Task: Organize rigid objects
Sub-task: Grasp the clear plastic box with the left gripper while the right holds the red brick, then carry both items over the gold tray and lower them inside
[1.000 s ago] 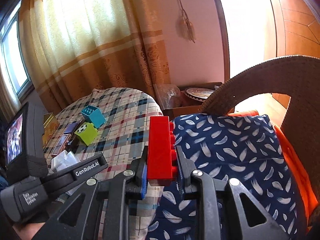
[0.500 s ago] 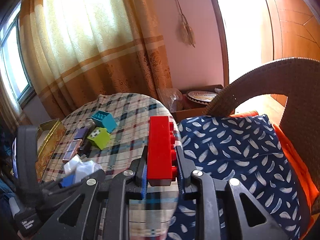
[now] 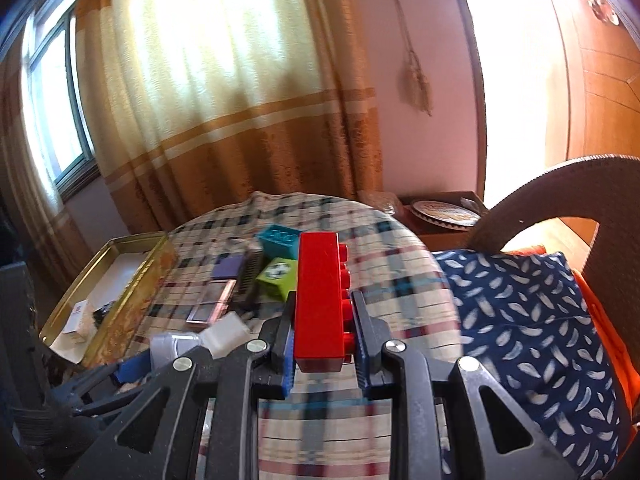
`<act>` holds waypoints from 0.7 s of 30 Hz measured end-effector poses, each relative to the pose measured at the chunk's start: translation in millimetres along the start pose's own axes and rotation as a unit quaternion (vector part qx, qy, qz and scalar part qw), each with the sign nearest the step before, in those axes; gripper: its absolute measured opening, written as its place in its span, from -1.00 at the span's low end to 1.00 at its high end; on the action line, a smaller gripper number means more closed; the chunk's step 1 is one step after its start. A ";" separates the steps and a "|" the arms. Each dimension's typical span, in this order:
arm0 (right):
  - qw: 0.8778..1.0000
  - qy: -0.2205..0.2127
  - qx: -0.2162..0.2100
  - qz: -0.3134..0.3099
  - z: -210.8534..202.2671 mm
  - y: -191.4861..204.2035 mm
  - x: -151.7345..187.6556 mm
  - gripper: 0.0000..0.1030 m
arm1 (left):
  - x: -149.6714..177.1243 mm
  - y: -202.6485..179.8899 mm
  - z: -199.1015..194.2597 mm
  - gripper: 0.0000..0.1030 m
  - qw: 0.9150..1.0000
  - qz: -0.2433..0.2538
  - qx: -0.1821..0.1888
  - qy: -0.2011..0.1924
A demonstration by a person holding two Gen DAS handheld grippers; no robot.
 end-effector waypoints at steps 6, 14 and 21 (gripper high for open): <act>1.000 -0.003 -0.019 -0.025 0.4 37.0 -3.5 -0.51 | -18.7 37.0 -26.6 0.03 0.998 0.008 -0.049 -0.037; 0.997 -0.008 -0.067 -0.047 11.3 100.8 -12.8 -0.51 | -44.2 91.8 -52.1 0.03 0.992 0.006 -0.108 -0.068; 0.992 -0.005 -0.105 -0.070 27.4 156.7 -14.8 -0.51 | -57.6 138.6 -58.2 0.03 0.984 -0.002 -0.158 -0.076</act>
Point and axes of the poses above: each gripper's, at about its wrist camera, not at the fingertips, and z roughly the way its jaws point, y to its left, x to its underside, the point moved 6 cm from there along z, roughly the way its jaws point, and after that the axes turned 1 degree about x, right-handed, at the moved point
